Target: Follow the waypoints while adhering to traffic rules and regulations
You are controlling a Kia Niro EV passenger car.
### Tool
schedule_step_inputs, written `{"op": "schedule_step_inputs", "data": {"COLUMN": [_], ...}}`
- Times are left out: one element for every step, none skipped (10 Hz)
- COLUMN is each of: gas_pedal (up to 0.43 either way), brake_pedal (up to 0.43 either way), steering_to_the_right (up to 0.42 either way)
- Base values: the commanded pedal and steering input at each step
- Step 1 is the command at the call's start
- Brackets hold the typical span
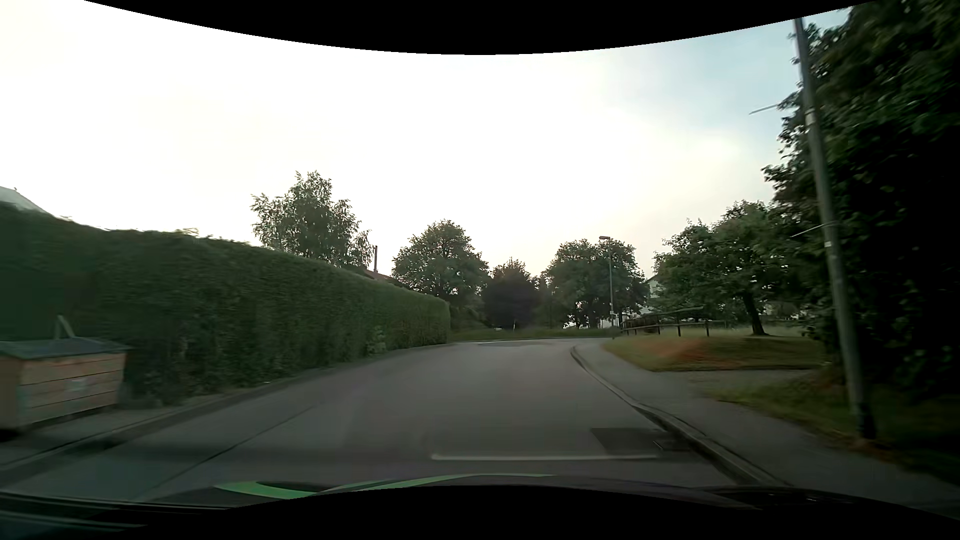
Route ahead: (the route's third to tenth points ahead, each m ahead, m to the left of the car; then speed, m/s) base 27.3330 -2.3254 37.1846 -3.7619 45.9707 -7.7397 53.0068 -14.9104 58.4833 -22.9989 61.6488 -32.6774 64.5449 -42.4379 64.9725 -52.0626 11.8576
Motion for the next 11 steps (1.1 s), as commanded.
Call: {"op": "schedule_step_inputs", "data": {"gas_pedal": [0.087,0.087,0.087,0.087,0.087,0.087,0.067,0.067,0.067,0.067,0.067], "brake_pedal": [0.0,0.0,0.0,0.0,0.0,0.0,0.0,0.0,0.0,0.0,0.0], "steering_to_the_right": [0.016,0.021,0.023,0.024,0.025,0.026,0.028,0.031,0.032,0.033,0.034]}}
